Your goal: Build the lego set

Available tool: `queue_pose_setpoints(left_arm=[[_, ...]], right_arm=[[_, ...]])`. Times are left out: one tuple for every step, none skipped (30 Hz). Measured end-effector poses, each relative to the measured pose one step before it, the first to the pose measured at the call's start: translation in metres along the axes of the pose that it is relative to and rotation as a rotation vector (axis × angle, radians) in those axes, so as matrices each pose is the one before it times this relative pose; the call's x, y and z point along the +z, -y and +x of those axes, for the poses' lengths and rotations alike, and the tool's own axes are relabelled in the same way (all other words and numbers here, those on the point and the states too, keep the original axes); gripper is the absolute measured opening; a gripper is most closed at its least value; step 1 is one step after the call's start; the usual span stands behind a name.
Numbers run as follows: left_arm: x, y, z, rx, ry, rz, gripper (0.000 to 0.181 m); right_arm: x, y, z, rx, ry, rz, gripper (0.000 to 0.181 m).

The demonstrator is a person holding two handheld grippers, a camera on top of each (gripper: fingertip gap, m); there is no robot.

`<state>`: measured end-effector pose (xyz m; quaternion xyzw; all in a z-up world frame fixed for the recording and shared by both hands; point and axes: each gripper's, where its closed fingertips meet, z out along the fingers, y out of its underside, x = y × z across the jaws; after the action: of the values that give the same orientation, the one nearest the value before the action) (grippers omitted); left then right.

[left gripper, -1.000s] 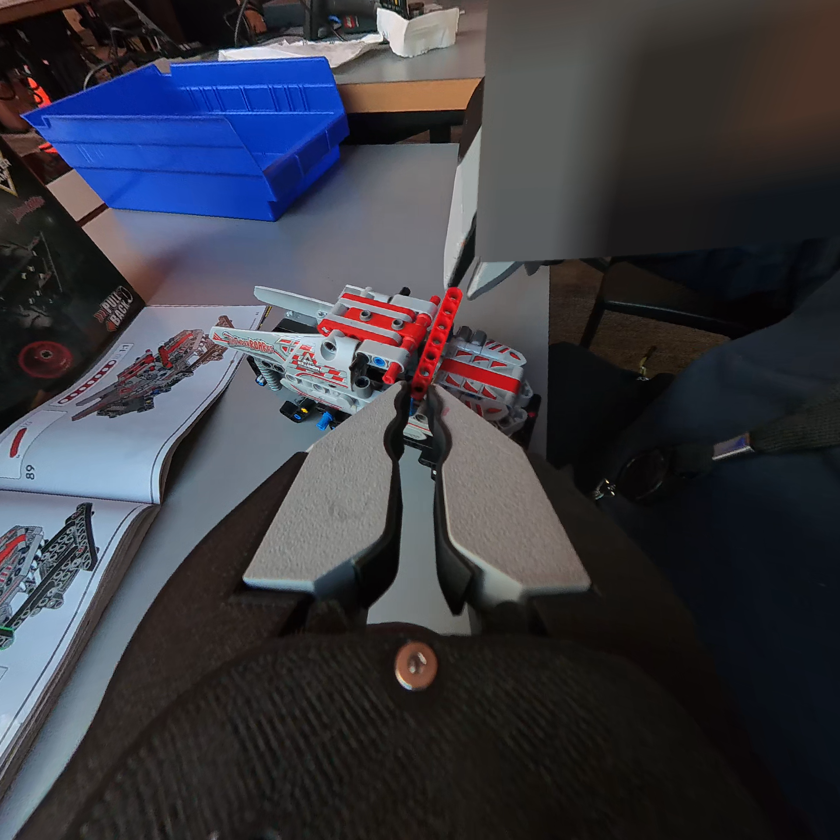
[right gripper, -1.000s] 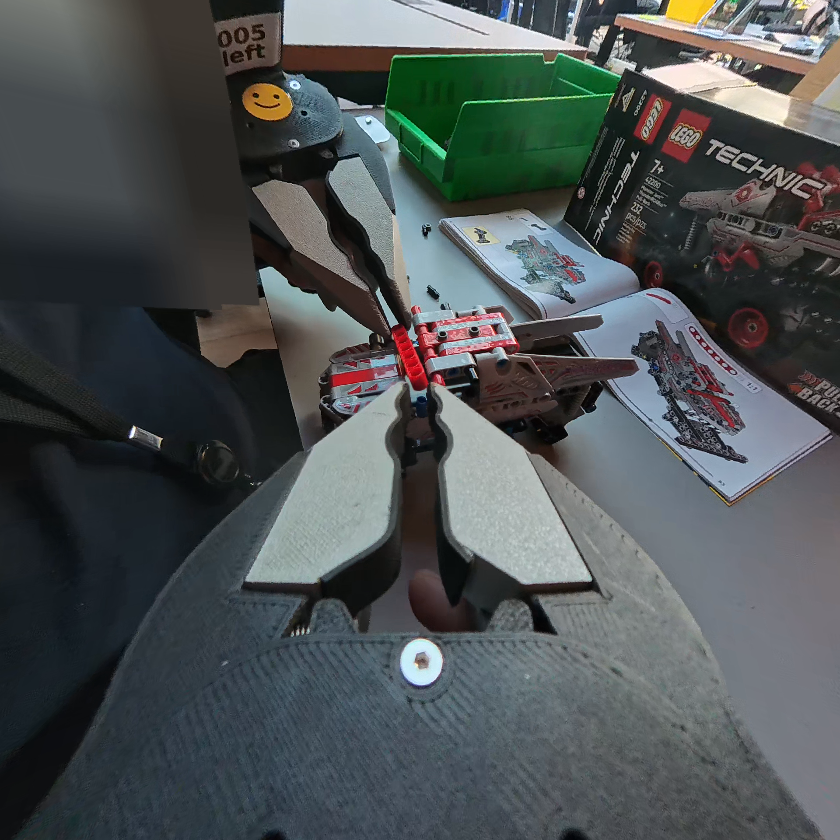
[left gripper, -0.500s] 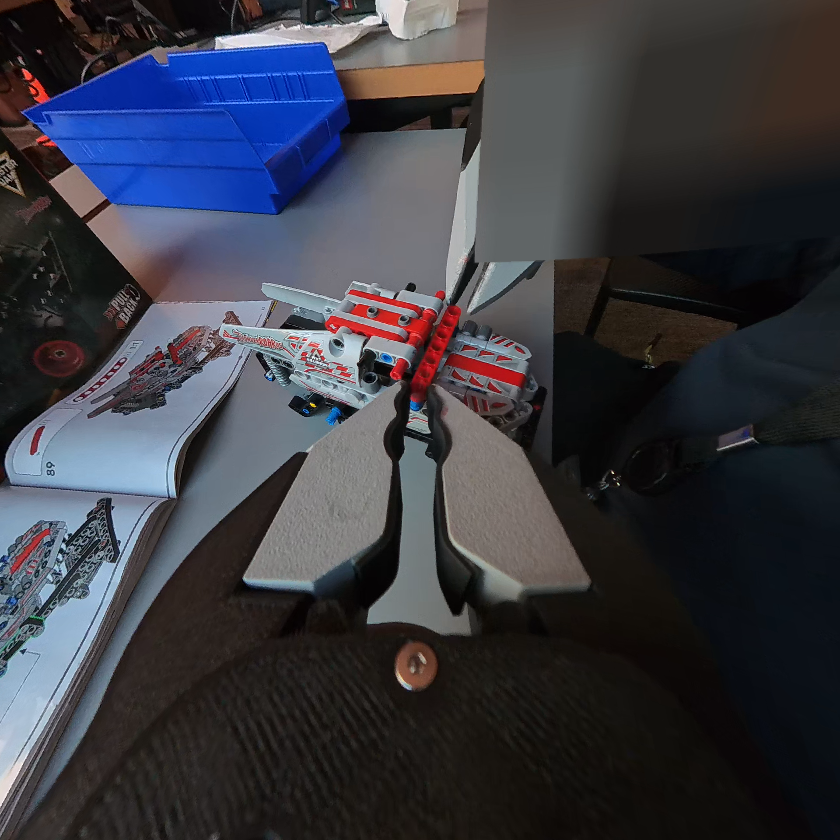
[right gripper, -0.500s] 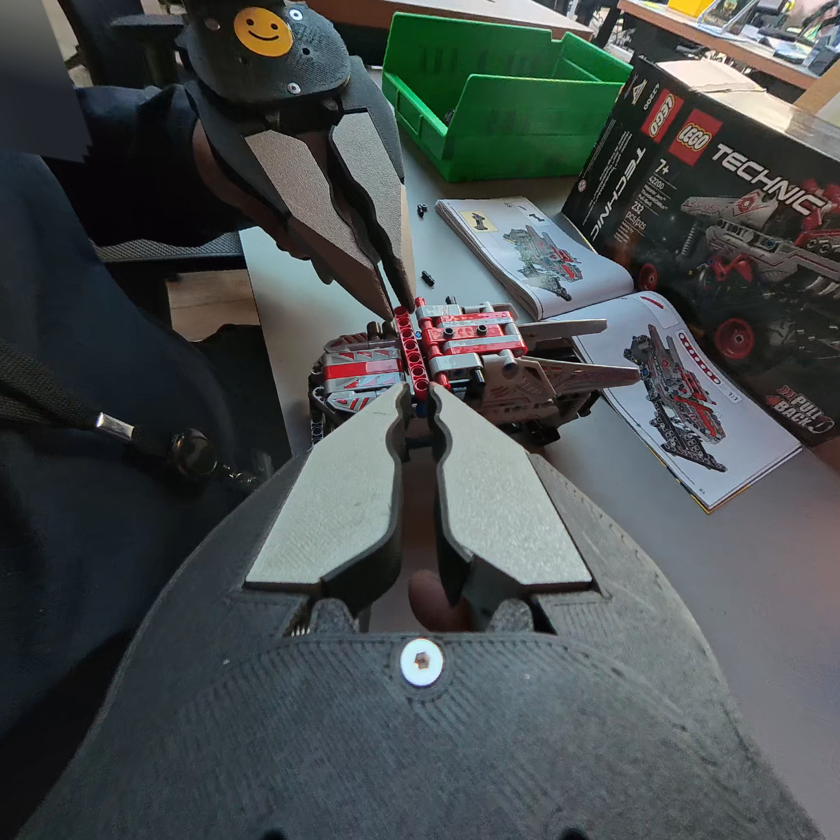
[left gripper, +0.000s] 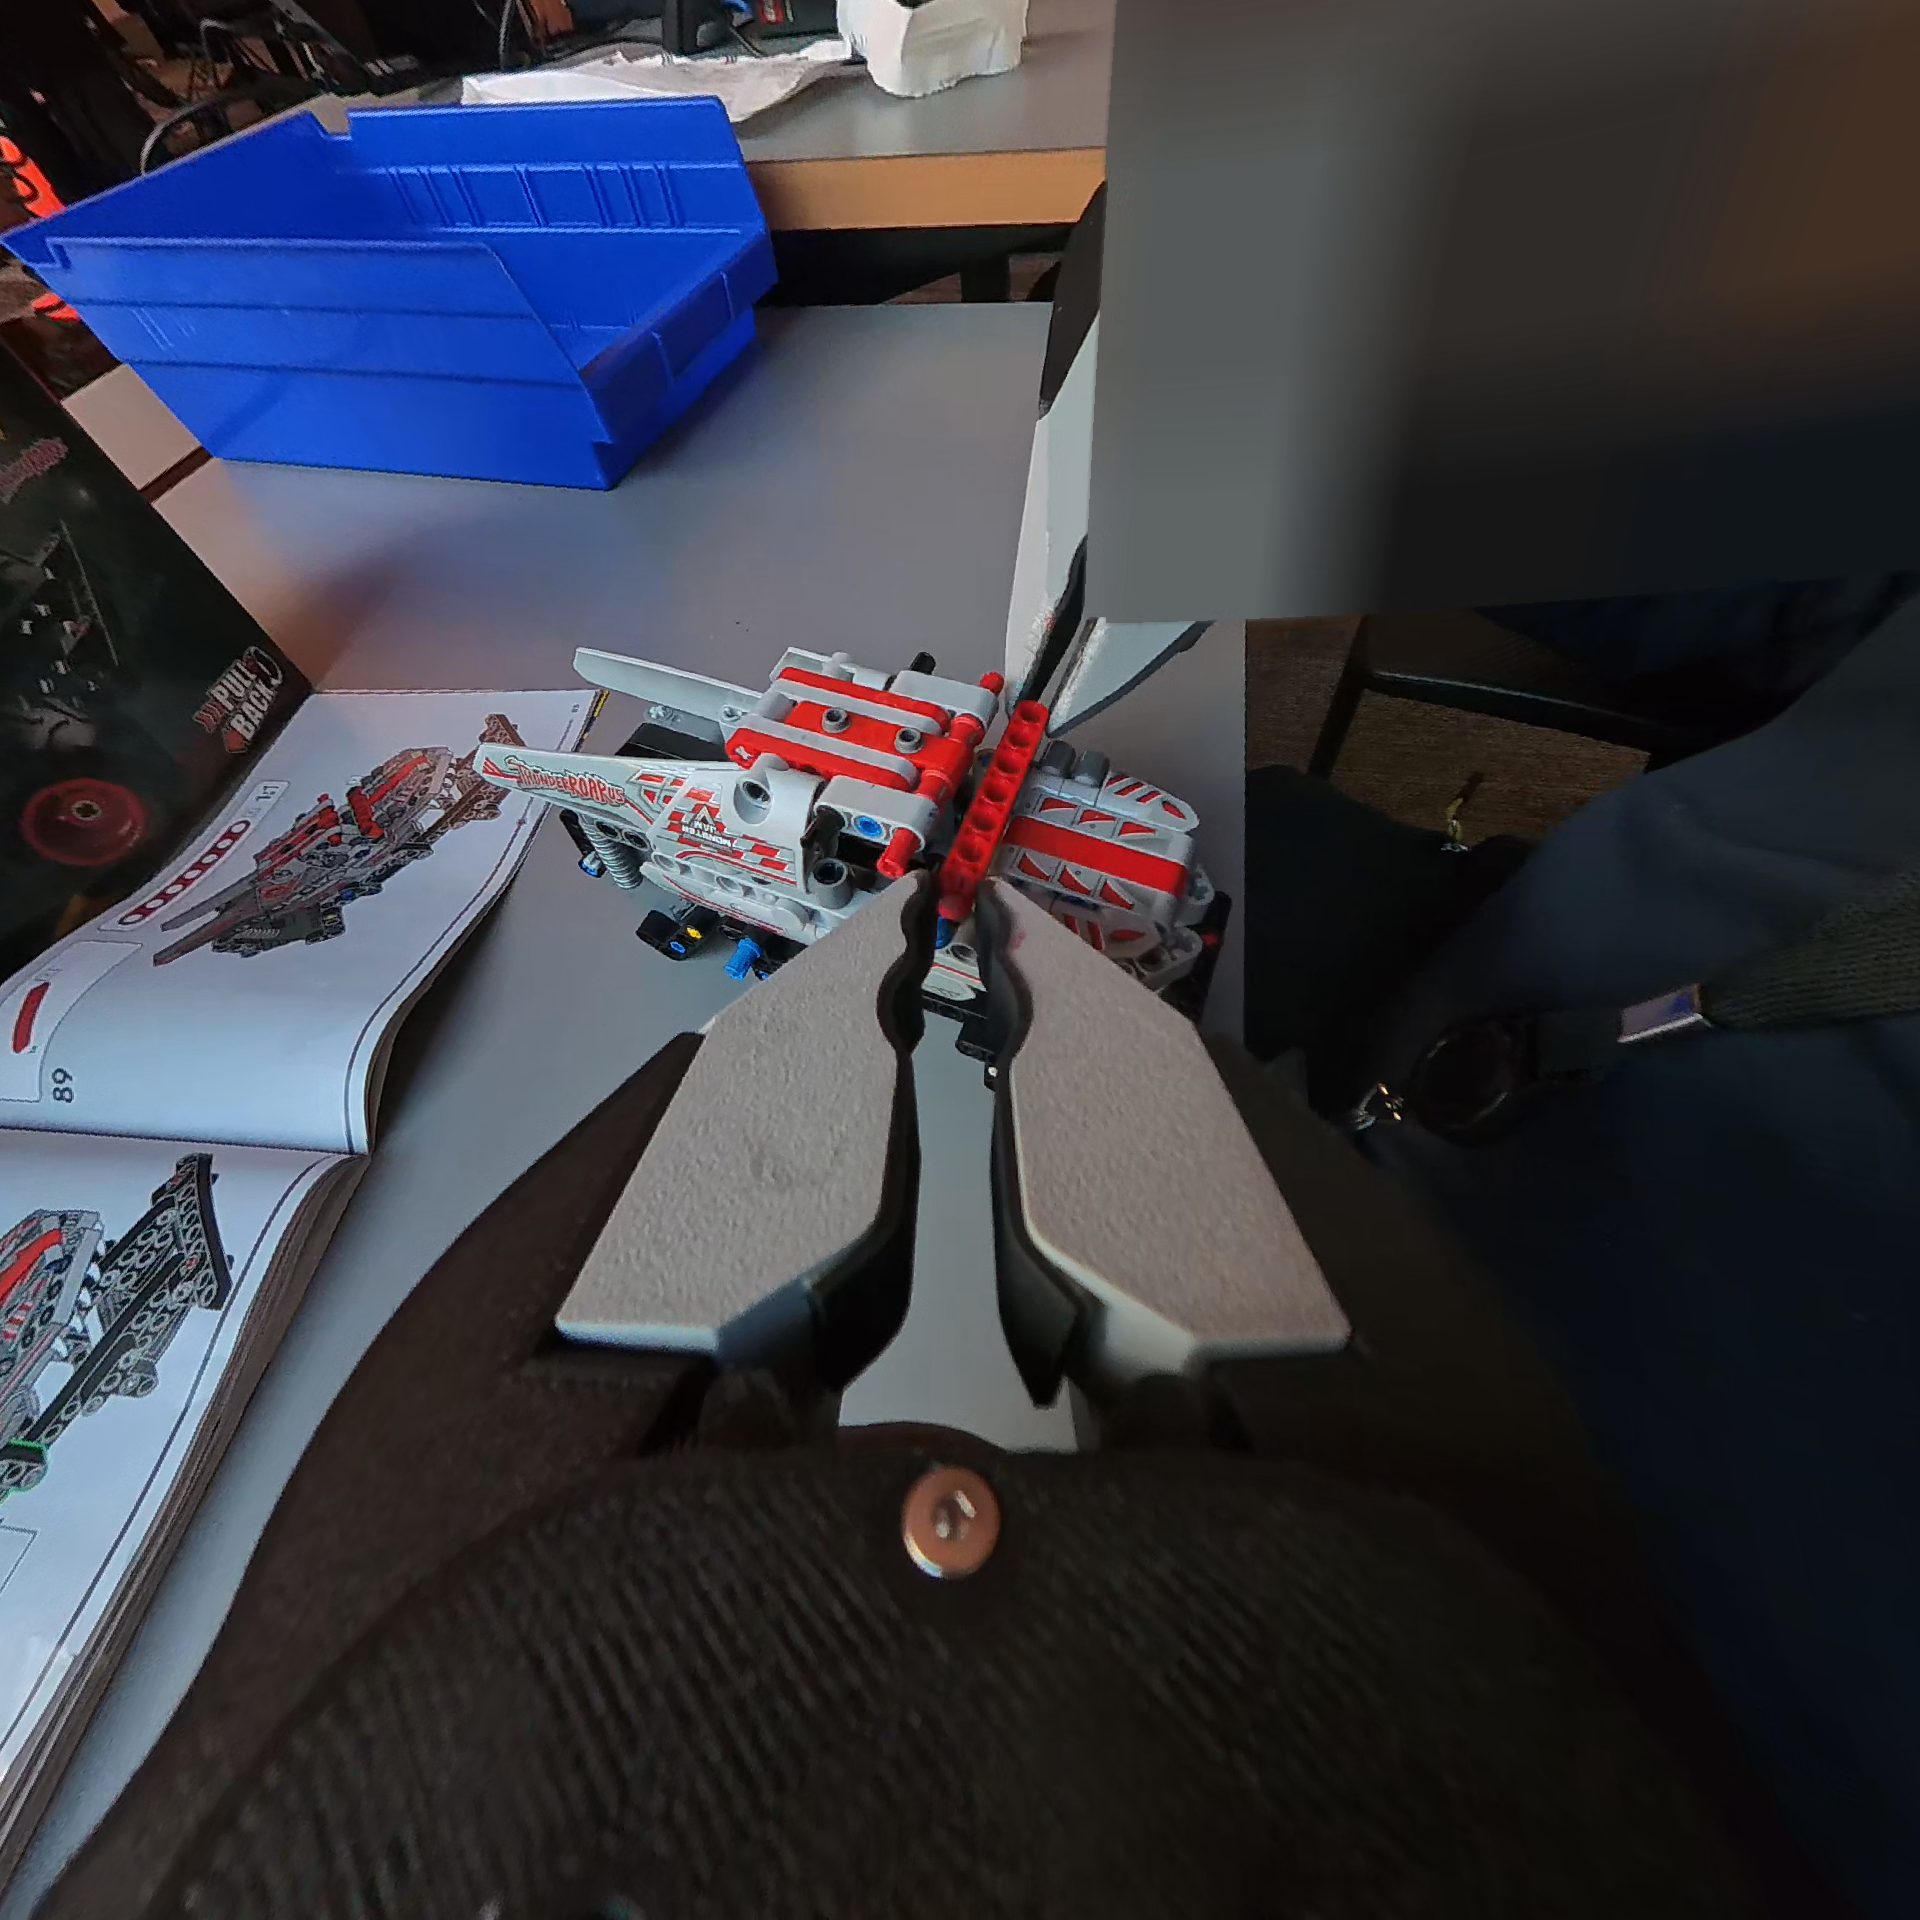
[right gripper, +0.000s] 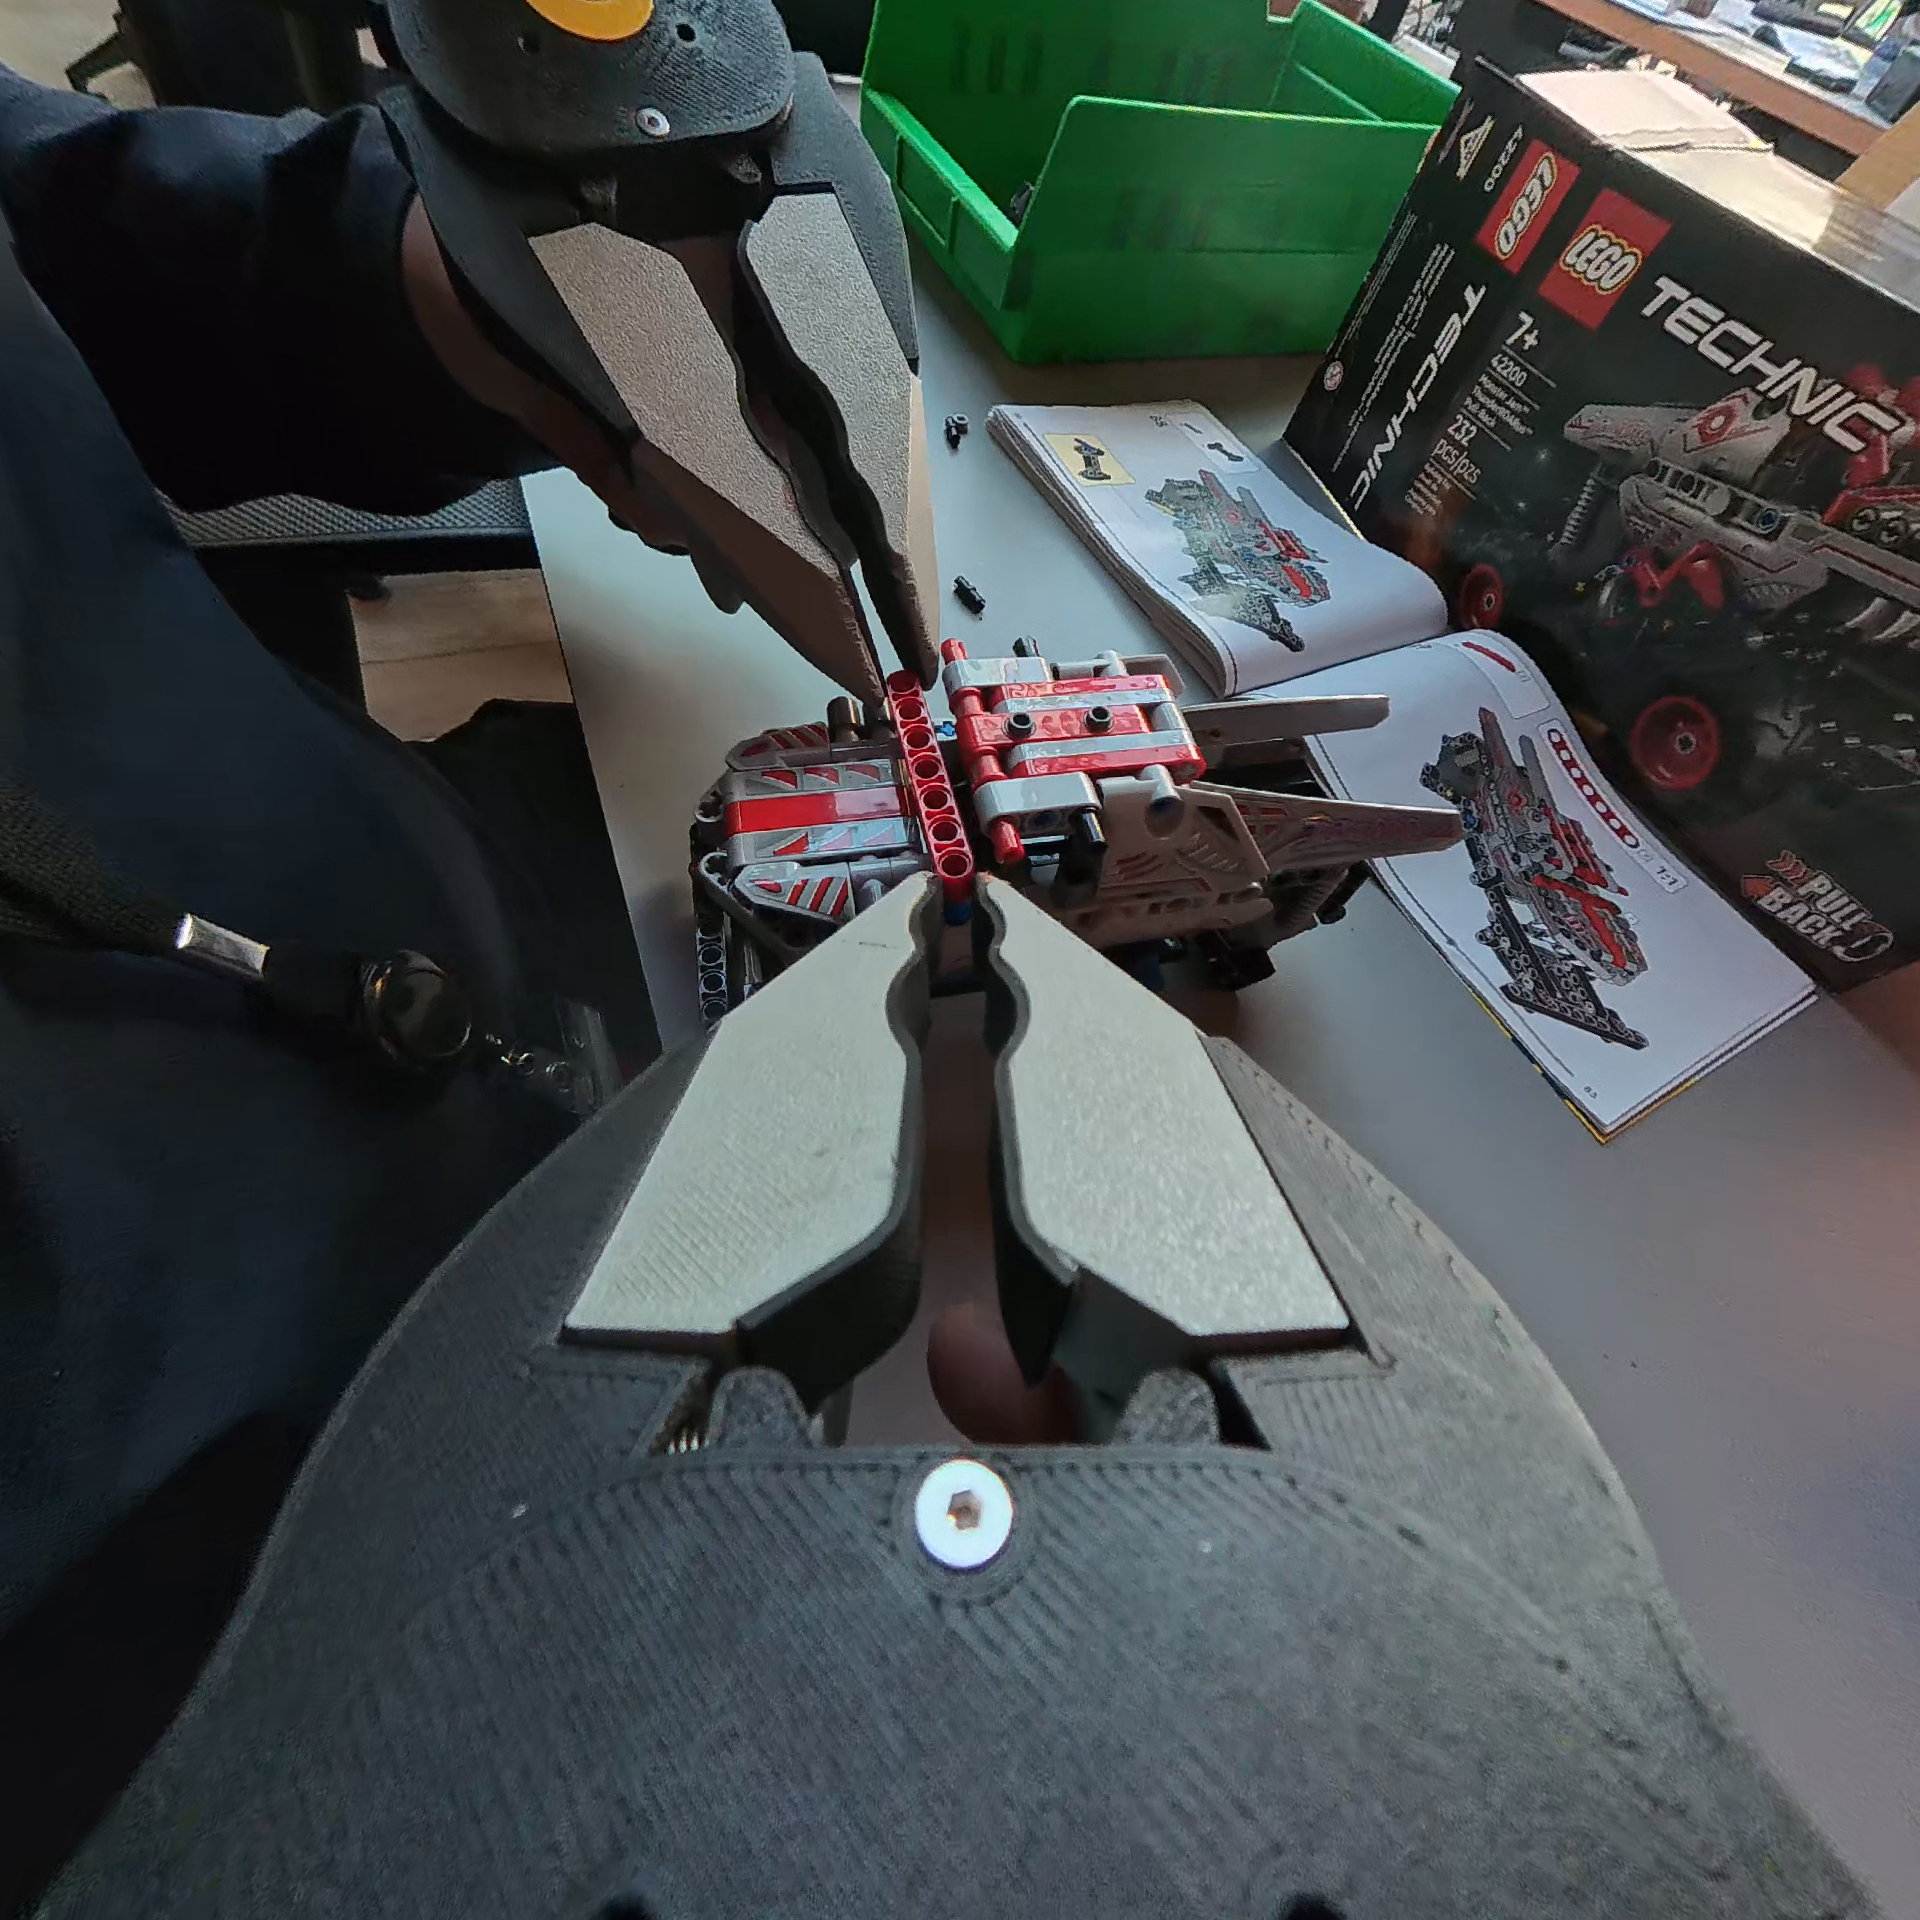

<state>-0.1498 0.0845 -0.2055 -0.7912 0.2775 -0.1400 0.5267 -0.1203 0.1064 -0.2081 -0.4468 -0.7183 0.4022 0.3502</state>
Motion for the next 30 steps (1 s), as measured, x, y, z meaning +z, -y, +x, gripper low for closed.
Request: queue_pose_setpoints(left_arm=[[0.00000, -0.00006, 0.00003, -0.0027, -0.0012, -0.0024, 0.004], [0.00004, 0.00004, -0.00024, -0.0035, -0.0019, -0.0023, 0.004], [-0.00002, -0.00002, -0.00027, -0.0032, -0.0009, -0.0028, 0.004], [0.00004, 0.00006, -0.00053, -0.0028, -0.0002, -0.0022, 0.004], [0.00001, -0.00004, -0.00032, -0.0049, -0.0016, -0.0030, 0.004], [0.00002, -0.00007, -0.00001, -0.0059, -0.0042, -0.0043, 0.004], [-0.00003, -0.00008, -0.00028, -0.0050, -0.0031, -0.0053, 0.004], [-0.00018, -0.00009, 0.00070, 0.0007, -0.0086, -0.0051, 0.004], [0.00019, -0.00030, 0.00078, -0.0034, -0.0063, -0.0047, 0.004], [0.00052, -0.00101, -0.00043, 0.0029, 0.0017, -0.0078, 0.004], [-0.00024, -0.00030, -0.00153, 0.0022, 0.0086, -0.0007, 0.004], [-0.00058, -0.00016, -0.00202, -0.0030, 0.0097, -0.0005, 0.004], [-0.00050, -0.00005, -0.00123, -0.0024, 0.0050, 0.0022, 0.004], [-0.00030, 0.00046, 0.00019, -0.0009, -0.0014, 0.0057, 0.004], [-0.00005, -0.00007, 0.00100, 0.0003, -0.0050, 0.0015, 0.004], [0.00047, -0.00075, 0.00069, 0.0029, -0.0026, -0.0032, 0.004], [0.00043, 0.00027, 0.00020, 0.0051, -0.0008, 0.0035, 0.004], [0.00036, 0.00017, -0.00037, 0.0045, 0.0007, 0.0009, 0.004], [0.00034, 0.00024, -0.00055, 0.0035, -0.0010, -0.0001, 0.004], [0.00020, 0.00013, -0.00061, 0.0009, -0.0019, -0.0014, 0.004], [0.00023, 0.00020, -0.00010, -0.0013, -0.0044, -0.0009, 0.004], [0.00034, 0.00007, -0.00013, -0.0005, -0.0019, -0.0007, 0.004], [0.00030, 0.00018, -0.00011, 0.0015, -0.0007, 0.0004, 0.004], [0.00010, -0.00009, -0.00006, 0.0011, -0.0005, -0.0002, 0.004], [0.00000, -0.00007, -0.00009, -0.0006, -0.0010, -0.0006, 0.004], [-0.00006, -0.00006, -0.00019, -0.0022, -0.0007, 0.0000, 0.004], [-0.00009, -0.00006, -0.00015, -0.0015, -0.0004, 0.0011, 0.004], [-0.00008, -0.00003, -0.00019, -0.0015, -0.0001, 0.0013, 0.004], [0.00017, 0.00002, -0.00030, -0.0030, -0.0005, 0.0018, 0.004], [0.00020, 0.00018, -0.00036, -0.0043, -0.0014, 0.0022, 0.004]], right_arm=[[0.00013, -0.00014, 0.00011, 0.0017, 0.0034, -0.0062, 0.003], [0.00008, -0.00020, 0.00029, 0.0033, 0.0045, -0.0070, 0.002], [0.00007, -0.00002, 0.00004, 0.0045, 0.0058, -0.0064, 0.002], [0.00022, -0.00022, 0.00022, 0.0017, 0.0041, -0.0041, 0.003], [0.00019, -0.00038, 0.00021, 0.0006, 0.0043, -0.0024, 0.002], [0.00006, -0.00056, 0.00003, 0.0020, 0.0072, -0.0020, 0.002], [0.00032, -0.00174, -0.00026, 0.0058, 0.0101, -0.0089, 0.001], [0.00145, -0.00537, -0.00034, 0.0043, 0.0097, -0.0279, 0.000], [0.00315, -0.00729, 0.00106, 0.0000, -0.0048, -0.0360, 0.000], [0.00289, -0.00366, -0.00043, -0.0035, -0.0008, -0.0136, 0.000], [0.00163, -0.00079, -0.00010, -0.0019, -0.0074, 0.0029, 0.000], [-0.00002, 0.00183, -0.00163, -0.0006, 0.0040, 0.0175, 0.000], [-0.00116, 0.00144, -0.00247, 0.0038, 0.0153, 0.0109, 0.000], [-0.00197, 0.00039, 0.00005, 0.0046, 0.0038, 0.0003, 0.000], [-0.00311, 0.00169, 0.00283, 0.0005, -0.0116, 0.0087, 0.000], [-0.00343, 0.00475, 0.00269, -0.0002, -0.0108, 0.0267, 0.000], [-0.00289, 0.00684, 0.00142, 0.0044, -0.0020, 0.0363, 0.004], [-0.00172, 0.00576, -0.00106, 0.0098, 0.0148, 0.0268, 0.004], [-0.00023, 0.00372, -0.00170, 0.0121, 0.0207, 0.0133, 0.004], [0.00085, 0.00093, 0.00048, 0.0086, 0.0061, 0.0002, 0.006], [0.00146, -0.00153, 0.00199, 0.0000, -0.0061, -0.0106, 0.006], [0.00166, -0.00200, 0.00155, -0.0047, -0.0070, -0.0093, 0.006], [0.00156, -0.00122, 0.00026, -0.0025, -0.0015, -0.0008, 0.004], [0.00135, -0.00042, -0.00012, 0.0009, 0.0008, 0.0036, 0.004], [0.00086, -0.00018, 0.00021, 0.0009, 0.0001, 0.0051, 0.004], [0.00047, 0.00010, 0.00022, 0.0035, 0.0020, 0.0056, 0.004], [0.00020, 0.00020, 0.00021, 0.0056, 0.0024, 0.0046, 0.004], [0.00031, 0.00003, 0.00022, 0.0030, 0.0026, 0.0035, 0.004], [0.00015, -0.00003, 0.00026, -0.0005, 0.0013, 0.0034, 0.004], [0.00021, -0.00009, 0.00021, -0.0052, -0.0006, 0.0032, 0.004]])
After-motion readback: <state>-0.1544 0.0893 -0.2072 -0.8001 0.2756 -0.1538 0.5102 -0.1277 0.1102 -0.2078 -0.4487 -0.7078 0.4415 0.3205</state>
